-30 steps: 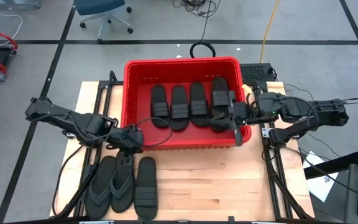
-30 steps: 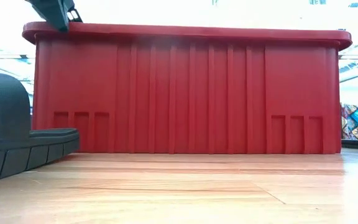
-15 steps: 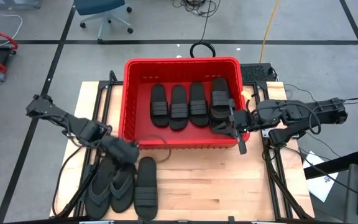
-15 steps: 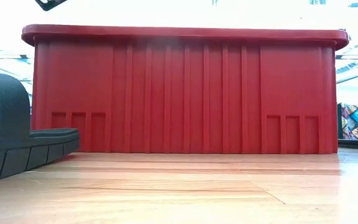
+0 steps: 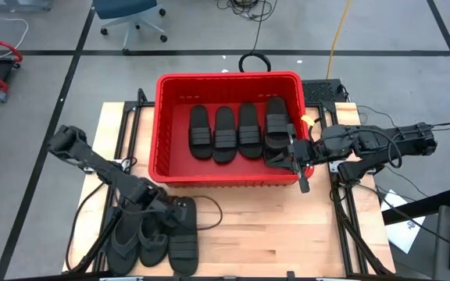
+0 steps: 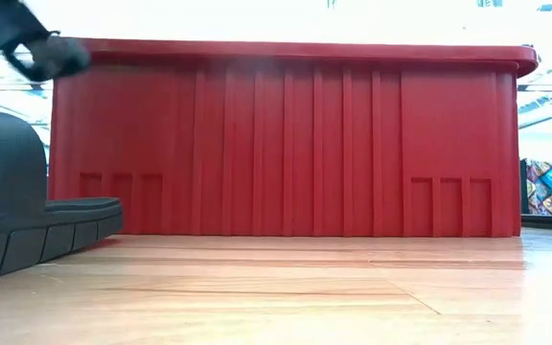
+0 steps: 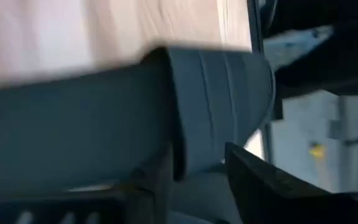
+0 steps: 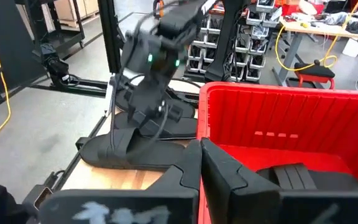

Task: Pick and place slides into bin
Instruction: Put the black slide into the red bin

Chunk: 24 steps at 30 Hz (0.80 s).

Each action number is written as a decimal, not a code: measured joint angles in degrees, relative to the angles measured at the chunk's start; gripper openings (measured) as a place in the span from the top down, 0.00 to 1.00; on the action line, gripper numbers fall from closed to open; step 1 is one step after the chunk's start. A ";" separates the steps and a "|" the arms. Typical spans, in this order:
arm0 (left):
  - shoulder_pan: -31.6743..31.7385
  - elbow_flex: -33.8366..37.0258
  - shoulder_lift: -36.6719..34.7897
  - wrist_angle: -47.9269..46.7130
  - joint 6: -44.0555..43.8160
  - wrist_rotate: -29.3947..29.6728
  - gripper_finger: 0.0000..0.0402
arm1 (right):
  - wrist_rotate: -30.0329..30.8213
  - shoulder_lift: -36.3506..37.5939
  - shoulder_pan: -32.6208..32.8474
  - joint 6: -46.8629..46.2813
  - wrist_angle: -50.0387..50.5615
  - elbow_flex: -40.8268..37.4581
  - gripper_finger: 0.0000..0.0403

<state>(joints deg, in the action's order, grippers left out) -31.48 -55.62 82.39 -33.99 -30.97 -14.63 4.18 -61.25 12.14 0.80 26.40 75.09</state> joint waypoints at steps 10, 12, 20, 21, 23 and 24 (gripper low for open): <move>-0.13 5.15 2.40 8.25 -7.78 -7.37 0.41 | -5.99 0.00 -0.02 -1.79 2.48 0.02 1.00; -0.09 5.63 2.38 9.52 -7.09 -7.28 0.39 | -5.96 0.00 -0.02 -2.77 3.14 0.02 1.00; -0.04 8.44 2.38 17.92 -6.95 -4.92 0.41 | -5.98 0.00 -0.02 -4.76 4.32 0.02 1.00; -0.04 9.08 2.38 18.90 -7.39 -4.41 0.42 | -5.98 0.00 -0.02 -4.93 4.32 0.02 1.00; -0.04 10.45 2.38 21.15 -8.88 -3.59 0.45 | -5.98 0.00 -0.02 -5.12 4.32 0.02 1.00; -0.04 11.13 2.38 22.17 -9.65 -3.44 0.46 | -5.98 0.00 -0.02 -5.12 4.32 0.02 1.00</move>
<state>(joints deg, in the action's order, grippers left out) -31.53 -44.50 84.77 -11.81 -40.62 -18.07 -1.80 -61.25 12.12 -4.32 30.72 75.11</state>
